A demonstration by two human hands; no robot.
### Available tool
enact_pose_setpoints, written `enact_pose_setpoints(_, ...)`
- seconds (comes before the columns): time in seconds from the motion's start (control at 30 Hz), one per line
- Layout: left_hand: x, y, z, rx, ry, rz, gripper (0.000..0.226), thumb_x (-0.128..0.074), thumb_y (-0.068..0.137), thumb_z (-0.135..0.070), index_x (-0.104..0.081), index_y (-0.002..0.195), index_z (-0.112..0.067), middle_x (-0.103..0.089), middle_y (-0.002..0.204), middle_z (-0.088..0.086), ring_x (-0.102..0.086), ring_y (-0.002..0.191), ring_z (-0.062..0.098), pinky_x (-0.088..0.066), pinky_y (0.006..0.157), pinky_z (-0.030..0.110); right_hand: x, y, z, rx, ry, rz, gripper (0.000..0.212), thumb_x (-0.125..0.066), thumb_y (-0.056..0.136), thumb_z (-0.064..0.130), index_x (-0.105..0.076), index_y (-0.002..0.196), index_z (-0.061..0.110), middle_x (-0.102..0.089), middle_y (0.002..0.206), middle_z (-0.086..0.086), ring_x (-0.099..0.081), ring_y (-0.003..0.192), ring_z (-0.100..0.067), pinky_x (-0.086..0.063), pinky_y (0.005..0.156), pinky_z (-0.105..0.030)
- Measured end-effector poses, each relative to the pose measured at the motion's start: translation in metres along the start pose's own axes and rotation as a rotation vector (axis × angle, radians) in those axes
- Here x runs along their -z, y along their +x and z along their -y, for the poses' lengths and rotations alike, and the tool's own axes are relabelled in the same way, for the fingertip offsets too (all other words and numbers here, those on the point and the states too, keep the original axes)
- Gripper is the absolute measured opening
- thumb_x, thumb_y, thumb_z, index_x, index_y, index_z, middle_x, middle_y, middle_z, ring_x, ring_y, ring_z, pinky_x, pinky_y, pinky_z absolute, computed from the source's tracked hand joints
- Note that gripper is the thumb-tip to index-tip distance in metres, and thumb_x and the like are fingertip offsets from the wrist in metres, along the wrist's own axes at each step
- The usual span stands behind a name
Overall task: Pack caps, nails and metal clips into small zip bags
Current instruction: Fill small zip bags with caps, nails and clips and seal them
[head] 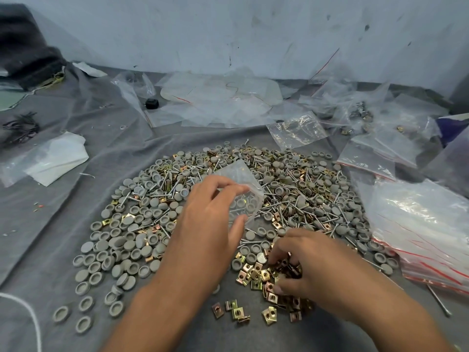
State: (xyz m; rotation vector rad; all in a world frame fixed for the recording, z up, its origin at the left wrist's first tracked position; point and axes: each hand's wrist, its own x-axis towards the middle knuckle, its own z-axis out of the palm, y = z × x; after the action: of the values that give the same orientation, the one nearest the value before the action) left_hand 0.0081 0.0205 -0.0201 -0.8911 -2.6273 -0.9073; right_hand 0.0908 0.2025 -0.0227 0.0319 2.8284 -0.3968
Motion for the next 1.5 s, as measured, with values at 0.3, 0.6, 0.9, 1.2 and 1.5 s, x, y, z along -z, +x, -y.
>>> enact_pose_setpoints(0.3,0.0,-0.001,-0.001,-0.008,-0.032,-0.004,0.037,-0.059,0.09,-0.037,-0.064,0.126,-0.03,-0.049,0.108,-0.022,-0.044,0.094,-0.006,-0.036,0.081,0.008,-0.007,0.004,0.014,-0.013,-0.048,-0.097,0.031,-0.063,0.094,0.042,-0.054,0.124,0.043,-0.053,0.115,0.019,-0.058,0.107,-0.007,-0.051,0.085,-0.026)
enact_pose_setpoints(0.6,-0.001,-0.001,0.002,0.006,-0.016,0.026,0.042,-0.06,0.088,-0.04,-0.06,0.129,-0.032,-0.046,0.111,-0.023,-0.044,0.097,-0.006,-0.037,0.083,0.008,-0.01,0.008,0.009,-0.002,0.05,-0.115,0.023,-0.069,0.092,0.036,-0.047,0.094,0.041,-0.051,0.1,0.019,-0.055,0.094,-0.004,-0.052,0.085,-0.028)
enact_pose_setpoints(0.9,-0.003,-0.002,0.001,-0.006,-0.02,0.041,0.04,-0.058,0.089,-0.042,-0.059,0.129,-0.034,-0.044,0.112,-0.025,-0.043,0.095,-0.007,-0.036,0.076,0.006,0.015,0.008,-0.001,-0.024,0.869,-0.394,0.016,-0.077,0.08,0.026,-0.073,0.093,0.034,-0.076,0.092,0.02,-0.071,0.084,0.003,-0.053,0.072,-0.01)
enact_pose_setpoints(1.2,-0.009,0.0,-0.002,-0.006,-0.095,0.054,0.044,-0.057,0.085,-0.05,-0.052,0.128,-0.041,-0.036,0.109,-0.031,-0.041,0.099,-0.019,-0.036,0.07,0.007,0.012,0.007,0.031,0.257,1.011,-0.681,0.019,-0.08,0.082,0.021,-0.076,0.098,0.031,-0.077,0.099,0.012,-0.074,0.093,-0.008,-0.057,0.077,-0.017)
enact_pose_setpoints(1.5,-0.007,0.0,-0.004,0.003,-0.14,0.021,0.044,-0.059,0.084,-0.047,-0.057,0.127,-0.037,-0.041,0.104,-0.03,-0.043,0.093,-0.018,-0.037,0.072,0.004,0.002,0.011,0.036,0.256,0.583,-0.937,0.028,-0.082,0.083,0.02,-0.072,0.106,0.032,-0.071,0.091,0.025,-0.068,0.086,0.006,-0.05,0.071,-0.008)
